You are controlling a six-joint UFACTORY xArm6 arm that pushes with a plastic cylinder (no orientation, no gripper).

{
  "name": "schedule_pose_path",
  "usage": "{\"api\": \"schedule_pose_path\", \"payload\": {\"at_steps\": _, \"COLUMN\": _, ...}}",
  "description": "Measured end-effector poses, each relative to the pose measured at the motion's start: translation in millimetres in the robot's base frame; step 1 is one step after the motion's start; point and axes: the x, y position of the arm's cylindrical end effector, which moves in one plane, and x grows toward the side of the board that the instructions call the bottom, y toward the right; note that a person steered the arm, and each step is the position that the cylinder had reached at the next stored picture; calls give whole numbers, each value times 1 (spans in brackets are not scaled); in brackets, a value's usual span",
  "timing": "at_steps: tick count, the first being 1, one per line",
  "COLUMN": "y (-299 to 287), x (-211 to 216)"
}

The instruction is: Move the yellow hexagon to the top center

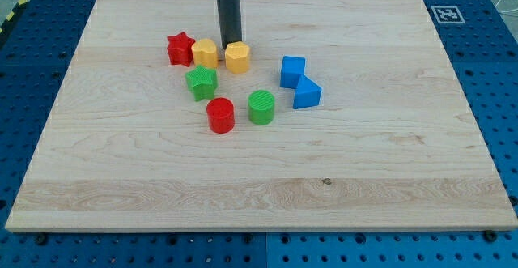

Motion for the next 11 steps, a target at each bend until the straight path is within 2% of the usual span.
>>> {"api": "schedule_pose_path", "payload": {"at_steps": 1, "y": -2, "x": 33}}
{"api": "schedule_pose_path", "payload": {"at_steps": 2, "y": -11, "x": 44}}
{"api": "schedule_pose_path", "payload": {"at_steps": 3, "y": -27, "x": 72}}
{"api": "schedule_pose_path", "payload": {"at_steps": 4, "y": -8, "x": 81}}
{"api": "schedule_pose_path", "payload": {"at_steps": 7, "y": 75, "x": 40}}
{"api": "schedule_pose_path", "payload": {"at_steps": 11, "y": 80, "x": -56}}
